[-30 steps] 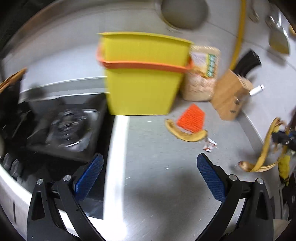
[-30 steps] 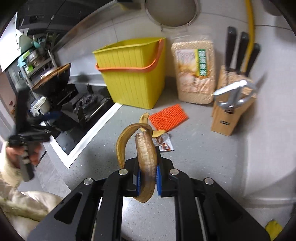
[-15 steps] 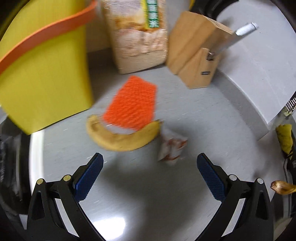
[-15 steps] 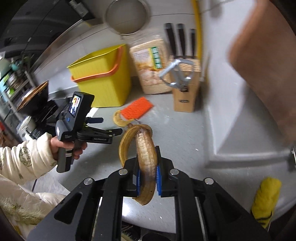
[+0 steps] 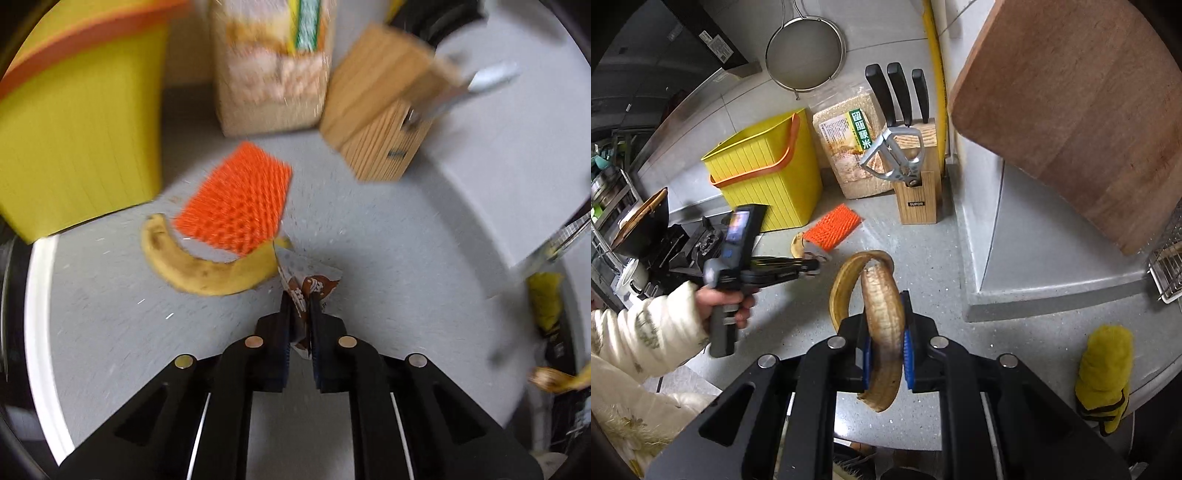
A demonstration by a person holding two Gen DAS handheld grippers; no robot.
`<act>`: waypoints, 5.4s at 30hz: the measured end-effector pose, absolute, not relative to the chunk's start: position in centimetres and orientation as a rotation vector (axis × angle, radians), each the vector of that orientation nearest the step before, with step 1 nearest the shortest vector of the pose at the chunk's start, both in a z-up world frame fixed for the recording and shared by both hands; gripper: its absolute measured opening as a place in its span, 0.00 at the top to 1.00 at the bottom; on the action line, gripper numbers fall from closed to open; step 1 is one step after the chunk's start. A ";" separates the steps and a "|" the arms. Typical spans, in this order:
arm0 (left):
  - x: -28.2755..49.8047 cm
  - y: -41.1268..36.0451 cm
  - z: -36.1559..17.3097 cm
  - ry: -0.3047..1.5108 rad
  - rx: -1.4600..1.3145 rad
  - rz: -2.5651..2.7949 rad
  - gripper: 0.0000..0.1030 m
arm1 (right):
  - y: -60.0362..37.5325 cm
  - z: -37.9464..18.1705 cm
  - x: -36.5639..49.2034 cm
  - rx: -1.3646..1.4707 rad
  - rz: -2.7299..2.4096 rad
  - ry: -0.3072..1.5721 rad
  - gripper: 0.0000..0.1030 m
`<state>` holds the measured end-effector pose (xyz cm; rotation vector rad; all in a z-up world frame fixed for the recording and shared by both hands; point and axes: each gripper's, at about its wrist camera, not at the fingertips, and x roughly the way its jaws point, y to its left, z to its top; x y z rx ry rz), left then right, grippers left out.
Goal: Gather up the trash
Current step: 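Carry the paper wrapper with the left gripper into the bin and release, then carry the banana peel with the right gripper into the bin and release, then grasp the orange foam net with the right gripper and lift it, then grasp the second banana peel with the left gripper while the right gripper holds the orange net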
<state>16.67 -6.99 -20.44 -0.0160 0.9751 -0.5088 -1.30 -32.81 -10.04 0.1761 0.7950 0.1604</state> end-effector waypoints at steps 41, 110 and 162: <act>27.6 5.9 1.2 0.590 0.244 -0.043 0.14 | -30.4 -10.8 0.4 0.165 0.288 0.750 0.89; -1.8 13.2 -9.8 0.740 -0.038 0.170 0.04 | -14.5 -24.0 26.8 -0.125 0.300 1.049 0.15; 20.1 -5.9 -24.2 1.074 -0.042 -0.339 0.87 | -31.7 -11.1 -3.4 0.196 0.056 0.732 0.89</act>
